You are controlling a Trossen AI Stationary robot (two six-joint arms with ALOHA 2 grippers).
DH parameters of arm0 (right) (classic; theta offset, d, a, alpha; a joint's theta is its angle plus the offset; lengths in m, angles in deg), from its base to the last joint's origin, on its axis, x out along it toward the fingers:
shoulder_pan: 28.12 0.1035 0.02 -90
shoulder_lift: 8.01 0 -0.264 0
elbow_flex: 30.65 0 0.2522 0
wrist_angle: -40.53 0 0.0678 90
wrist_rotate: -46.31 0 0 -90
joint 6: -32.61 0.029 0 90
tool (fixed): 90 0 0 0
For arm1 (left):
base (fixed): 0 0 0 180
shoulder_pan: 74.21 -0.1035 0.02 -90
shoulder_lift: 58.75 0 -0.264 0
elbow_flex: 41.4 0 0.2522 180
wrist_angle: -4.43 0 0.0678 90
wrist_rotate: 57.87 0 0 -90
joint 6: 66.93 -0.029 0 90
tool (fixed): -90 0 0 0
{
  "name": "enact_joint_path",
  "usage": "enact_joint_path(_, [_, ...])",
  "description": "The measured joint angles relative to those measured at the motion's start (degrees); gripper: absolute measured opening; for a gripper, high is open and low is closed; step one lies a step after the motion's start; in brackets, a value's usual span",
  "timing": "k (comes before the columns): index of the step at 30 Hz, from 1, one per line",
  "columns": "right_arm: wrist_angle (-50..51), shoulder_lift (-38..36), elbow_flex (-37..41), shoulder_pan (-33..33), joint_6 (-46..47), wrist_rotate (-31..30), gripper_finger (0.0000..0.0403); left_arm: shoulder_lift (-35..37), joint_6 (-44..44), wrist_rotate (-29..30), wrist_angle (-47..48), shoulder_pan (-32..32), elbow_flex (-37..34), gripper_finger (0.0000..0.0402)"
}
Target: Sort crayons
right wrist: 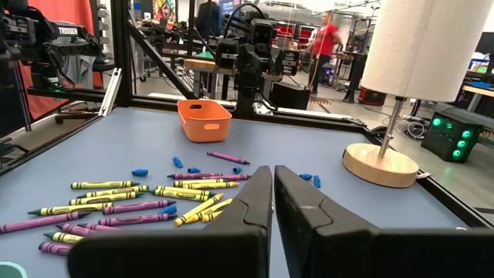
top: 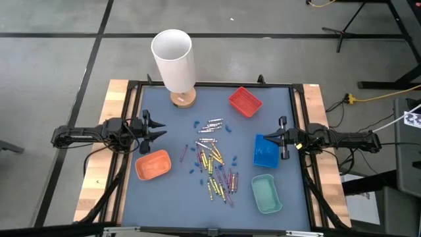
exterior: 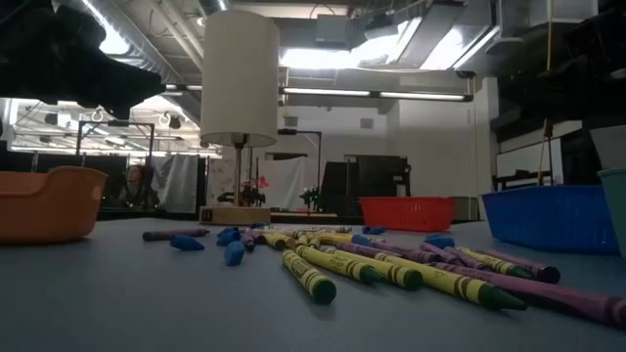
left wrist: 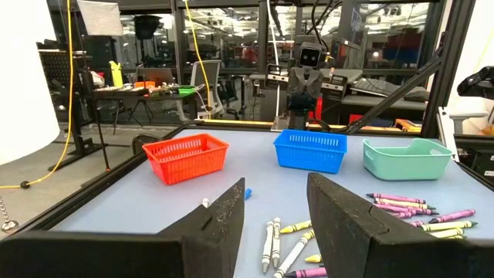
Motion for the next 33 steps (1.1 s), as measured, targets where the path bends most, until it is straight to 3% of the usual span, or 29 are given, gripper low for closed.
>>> enact_joint_path(20, [-2.42, -0.01, 0.07, 0.01, -0.40, -0.60, 0.0019, 0.00, 0.10, -0.51, -1.39, -0.07, 0.01, 0.0128])
enact_joint_path(26, [-2.49, 0.01, 0.07, 0.01, -0.02, -0.59, 0.0019, -0.05, 1.98, 3.30, -7.44, -0.07, 0.00, 0.0127])
enact_joint_path(33, [-2.78, 0.01, 0.07, 0.01, 4.14, -0.57, 0.0019, -6.80, 2.91, 3.46, -24.95, 0.09, 0.01, 0.0127])
